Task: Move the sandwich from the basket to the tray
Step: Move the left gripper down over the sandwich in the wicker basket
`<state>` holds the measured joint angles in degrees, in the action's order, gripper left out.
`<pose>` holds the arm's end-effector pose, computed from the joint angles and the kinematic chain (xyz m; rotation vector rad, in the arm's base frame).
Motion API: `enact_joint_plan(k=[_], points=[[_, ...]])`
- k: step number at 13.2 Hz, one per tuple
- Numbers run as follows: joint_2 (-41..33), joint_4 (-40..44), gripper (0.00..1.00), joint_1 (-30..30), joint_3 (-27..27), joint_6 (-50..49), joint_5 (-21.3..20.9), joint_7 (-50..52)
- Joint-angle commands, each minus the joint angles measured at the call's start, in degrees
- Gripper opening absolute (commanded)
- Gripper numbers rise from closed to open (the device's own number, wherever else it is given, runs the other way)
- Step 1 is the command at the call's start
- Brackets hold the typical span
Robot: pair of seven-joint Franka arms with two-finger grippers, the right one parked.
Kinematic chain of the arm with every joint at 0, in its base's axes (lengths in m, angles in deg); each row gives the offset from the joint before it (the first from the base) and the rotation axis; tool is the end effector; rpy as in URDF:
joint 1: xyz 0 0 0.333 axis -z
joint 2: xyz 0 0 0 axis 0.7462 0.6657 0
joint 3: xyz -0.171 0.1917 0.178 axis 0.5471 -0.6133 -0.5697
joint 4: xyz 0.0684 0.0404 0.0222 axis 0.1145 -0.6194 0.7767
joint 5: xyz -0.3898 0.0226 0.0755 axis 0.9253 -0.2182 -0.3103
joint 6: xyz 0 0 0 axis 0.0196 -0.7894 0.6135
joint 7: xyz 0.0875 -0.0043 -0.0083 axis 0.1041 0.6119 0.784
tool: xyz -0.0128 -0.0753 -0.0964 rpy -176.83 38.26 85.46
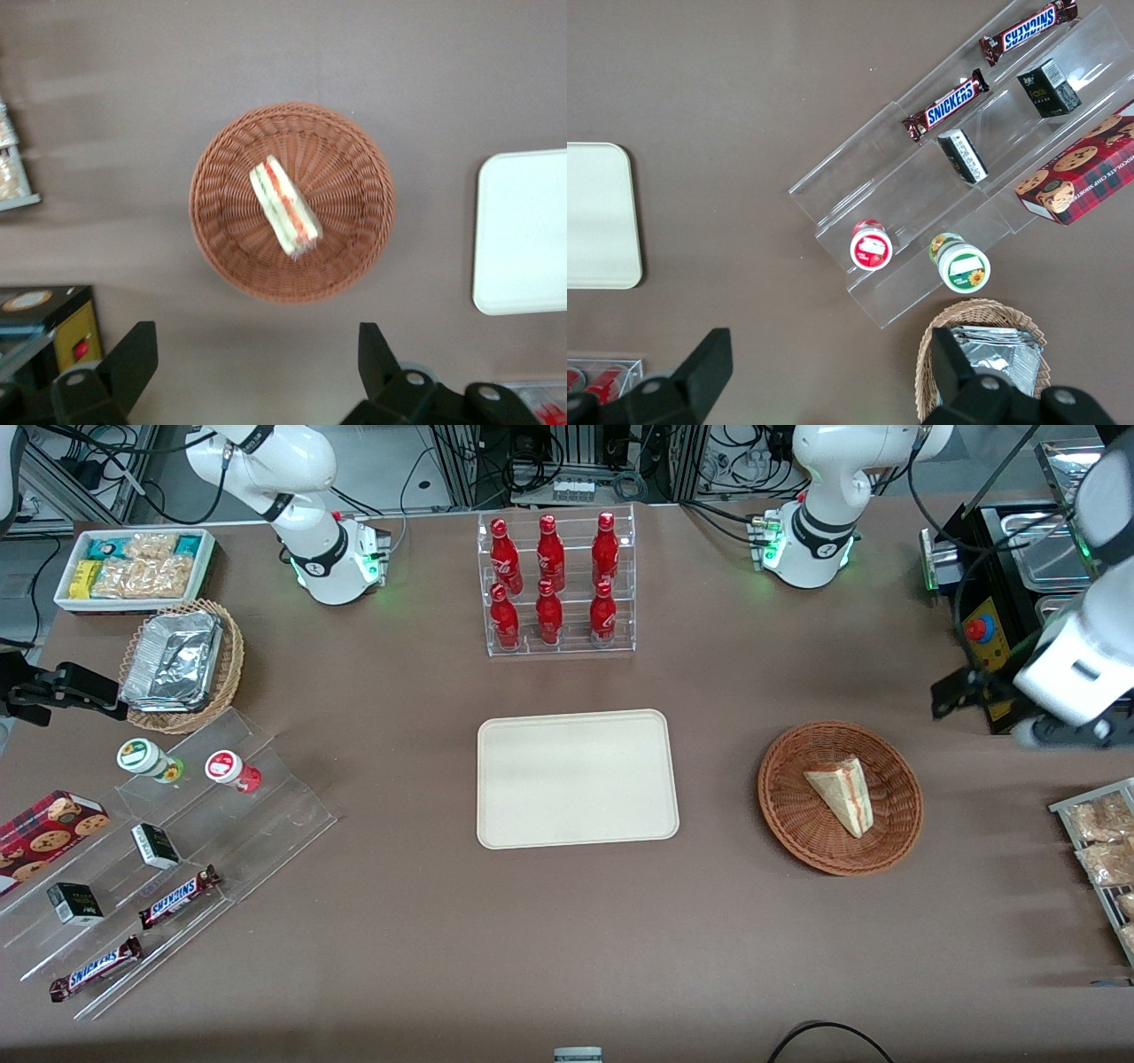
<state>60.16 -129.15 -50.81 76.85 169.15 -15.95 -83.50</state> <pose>0.5856 -0.0300 0.5317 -3.1227 0.0478 0.0900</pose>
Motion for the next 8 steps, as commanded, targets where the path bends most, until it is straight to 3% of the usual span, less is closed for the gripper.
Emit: enact_joint_plan(k=[1,8], points=[[-0.1,-7.5,1.00,0.1,-0.1,7.6,-0.2,0.5],[3.2,-19.5,1.00,0.5,-0.1,23.2,-0.3,12.7]])
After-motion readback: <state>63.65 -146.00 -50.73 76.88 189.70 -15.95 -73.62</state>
